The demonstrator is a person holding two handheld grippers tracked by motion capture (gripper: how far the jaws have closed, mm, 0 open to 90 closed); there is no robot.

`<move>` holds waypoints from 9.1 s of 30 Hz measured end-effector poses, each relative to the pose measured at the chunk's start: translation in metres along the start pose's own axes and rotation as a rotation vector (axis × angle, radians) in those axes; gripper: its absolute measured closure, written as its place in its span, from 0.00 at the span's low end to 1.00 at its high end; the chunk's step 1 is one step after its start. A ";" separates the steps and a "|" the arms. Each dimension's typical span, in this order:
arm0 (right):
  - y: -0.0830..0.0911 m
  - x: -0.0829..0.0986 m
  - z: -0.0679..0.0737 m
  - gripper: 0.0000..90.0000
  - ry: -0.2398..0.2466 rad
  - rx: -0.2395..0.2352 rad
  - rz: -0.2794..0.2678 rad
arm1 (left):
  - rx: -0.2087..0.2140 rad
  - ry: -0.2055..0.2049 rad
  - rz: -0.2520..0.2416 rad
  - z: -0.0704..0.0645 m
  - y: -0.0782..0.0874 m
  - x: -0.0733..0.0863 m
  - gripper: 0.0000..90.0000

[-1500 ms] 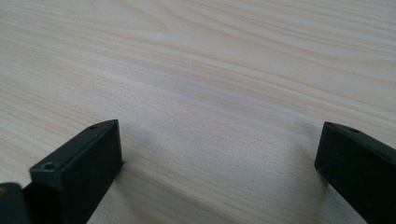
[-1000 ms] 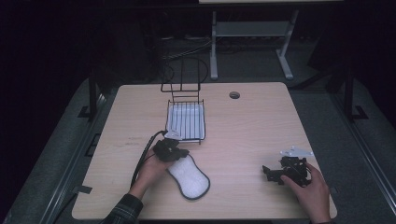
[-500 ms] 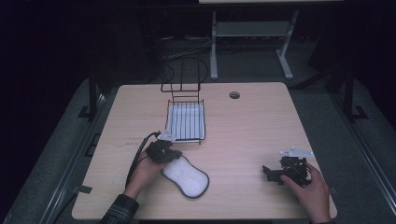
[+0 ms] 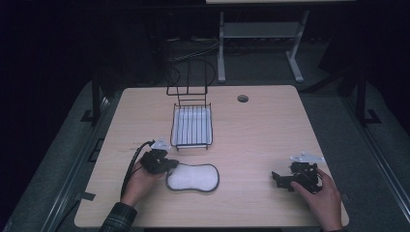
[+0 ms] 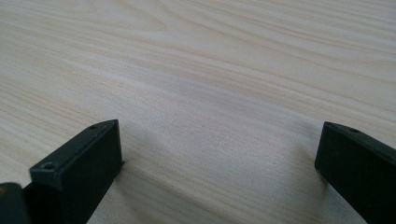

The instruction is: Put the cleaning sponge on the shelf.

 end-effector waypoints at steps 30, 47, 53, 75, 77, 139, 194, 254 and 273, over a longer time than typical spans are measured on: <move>0.000 0.000 0.000 0.00 0.000 0.000 0.000 | -0.004 0.049 0.009 -0.007 0.032 0.039 1.00; 0.000 0.000 0.000 0.00 0.000 0.000 0.000 | -0.013 0.112 -0.074 -0.008 0.030 0.022 0.56; 0.000 0.000 0.000 0.00 0.000 0.000 0.000 | -0.005 0.115 -0.089 -0.010 0.021 0.014 0.34; 0.000 0.000 0.000 0.00 0.001 0.000 0.000 | 0.005 0.097 -0.078 -0.021 -0.016 -0.007 0.15; 0.000 0.000 0.000 0.00 0.001 0.000 0.000 | 0.003 0.097 -0.078 -0.022 -0.018 -0.008 0.14; 0.000 0.000 0.000 0.00 0.001 0.000 -0.001 | 0.154 0.097 -0.191 -0.023 0.024 -0.017 0.86; 0.000 0.000 0.000 0.00 0.003 0.000 0.000 | 0.127 0.103 -0.265 0.010 0.069 -0.034 0.92; 0.000 0.000 0.000 0.00 0.003 0.000 0.000 | 0.064 0.151 -0.300 0.083 0.038 -0.126 0.92; 0.000 0.000 0.000 0.00 0.003 0.000 0.000 | 0.044 0.205 -0.306 0.105 0.002 -0.143 0.92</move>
Point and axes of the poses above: each handheld gripper's, and its own axes: y roughly backward along the jaws, x roughly out of its underside, z roughly to its left, the point moved 6 cm from there along -y, roughly forward along the jaws, and after that the axes turned 7 degrees about -x, right-handed, at the moved point
